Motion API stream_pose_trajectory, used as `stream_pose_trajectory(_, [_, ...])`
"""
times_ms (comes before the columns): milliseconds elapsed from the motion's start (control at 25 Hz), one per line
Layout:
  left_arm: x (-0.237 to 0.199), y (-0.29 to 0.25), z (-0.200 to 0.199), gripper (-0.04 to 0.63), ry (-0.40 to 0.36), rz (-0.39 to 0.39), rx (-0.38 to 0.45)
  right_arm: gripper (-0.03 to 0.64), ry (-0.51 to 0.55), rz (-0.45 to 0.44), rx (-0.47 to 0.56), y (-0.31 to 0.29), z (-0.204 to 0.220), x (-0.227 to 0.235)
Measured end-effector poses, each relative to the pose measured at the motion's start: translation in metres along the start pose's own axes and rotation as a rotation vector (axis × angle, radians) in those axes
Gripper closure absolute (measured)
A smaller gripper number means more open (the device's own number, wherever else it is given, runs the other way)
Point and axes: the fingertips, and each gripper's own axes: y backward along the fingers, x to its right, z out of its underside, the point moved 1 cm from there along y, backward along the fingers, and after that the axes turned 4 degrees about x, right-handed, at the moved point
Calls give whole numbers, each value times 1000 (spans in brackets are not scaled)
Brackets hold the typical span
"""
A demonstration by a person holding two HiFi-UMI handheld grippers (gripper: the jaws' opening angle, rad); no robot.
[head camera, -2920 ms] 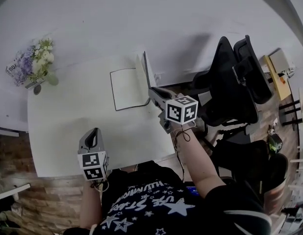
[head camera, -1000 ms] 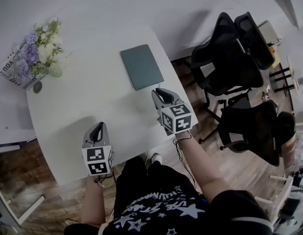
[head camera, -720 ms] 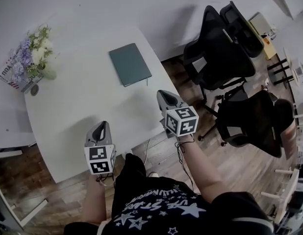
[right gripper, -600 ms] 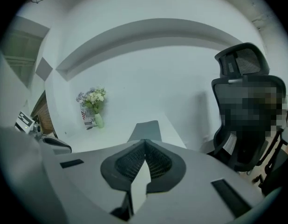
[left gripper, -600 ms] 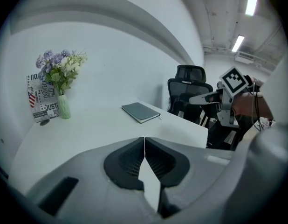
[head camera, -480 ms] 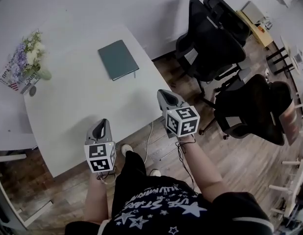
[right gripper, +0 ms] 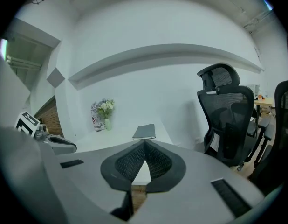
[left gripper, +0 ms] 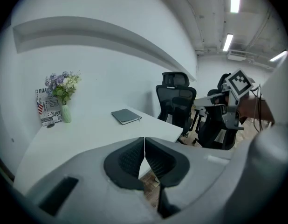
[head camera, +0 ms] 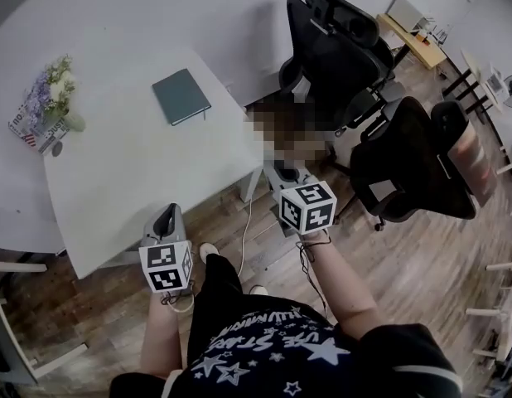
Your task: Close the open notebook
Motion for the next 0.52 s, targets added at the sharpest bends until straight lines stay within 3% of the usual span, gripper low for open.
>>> stream_pose_trajectory(520, [76, 81, 23, 574, -14, 8, 28, 615, 11, -39, 18, 114, 26, -21])
